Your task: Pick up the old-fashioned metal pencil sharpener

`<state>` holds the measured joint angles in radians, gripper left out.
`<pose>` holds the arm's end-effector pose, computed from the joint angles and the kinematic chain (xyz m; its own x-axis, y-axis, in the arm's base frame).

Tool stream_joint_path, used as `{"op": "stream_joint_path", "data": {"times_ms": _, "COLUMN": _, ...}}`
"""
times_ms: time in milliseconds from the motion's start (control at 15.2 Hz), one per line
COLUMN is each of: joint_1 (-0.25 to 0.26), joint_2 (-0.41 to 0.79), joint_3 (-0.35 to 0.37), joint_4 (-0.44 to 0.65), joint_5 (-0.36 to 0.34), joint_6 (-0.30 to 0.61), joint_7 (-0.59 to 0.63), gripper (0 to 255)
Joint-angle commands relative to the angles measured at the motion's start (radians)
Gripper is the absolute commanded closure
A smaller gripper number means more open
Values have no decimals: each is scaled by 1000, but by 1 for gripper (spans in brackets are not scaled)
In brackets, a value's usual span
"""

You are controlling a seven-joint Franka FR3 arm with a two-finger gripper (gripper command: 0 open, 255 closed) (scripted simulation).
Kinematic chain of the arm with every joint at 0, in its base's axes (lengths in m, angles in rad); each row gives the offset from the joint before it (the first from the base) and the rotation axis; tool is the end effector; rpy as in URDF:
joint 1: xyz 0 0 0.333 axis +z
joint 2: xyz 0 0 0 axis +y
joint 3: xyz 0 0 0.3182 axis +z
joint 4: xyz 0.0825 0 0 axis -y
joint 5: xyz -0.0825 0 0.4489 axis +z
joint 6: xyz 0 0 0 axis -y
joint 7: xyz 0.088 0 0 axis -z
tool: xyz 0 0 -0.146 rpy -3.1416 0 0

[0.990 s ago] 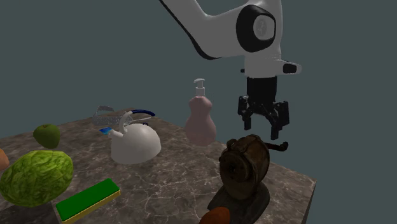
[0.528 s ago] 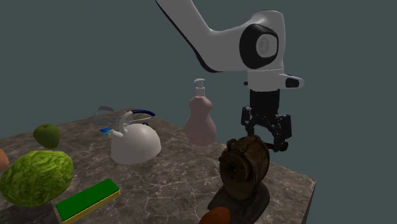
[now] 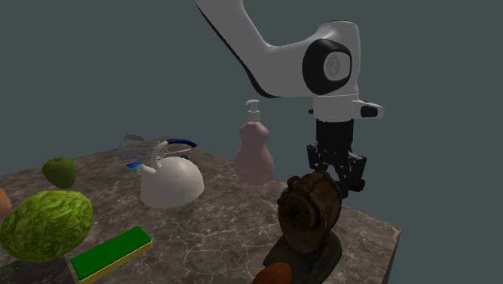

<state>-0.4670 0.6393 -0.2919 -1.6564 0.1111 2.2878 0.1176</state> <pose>0.5480 -0.4938 0.1733 0.6283 -0.7773 0.0320 -0.7767 -0.6243 0.0842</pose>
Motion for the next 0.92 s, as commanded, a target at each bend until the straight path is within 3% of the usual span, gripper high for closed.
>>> {"op": "stream_joint_path", "data": {"times_ms": 0, "joint_1": 0, "joint_2": 1, "joint_3": 0, "joint_4": 0, "joint_5": 0, "joint_6": 0, "joint_7": 0, "gripper": 255}}
{"op": "stream_joint_path", "data": {"times_ms": 858, "joint_1": 9, "joint_2": -66, "joint_3": -14, "joint_4": 20, "joint_5": -18, "joint_6": -86, "joint_7": 5, "gripper": 255}}
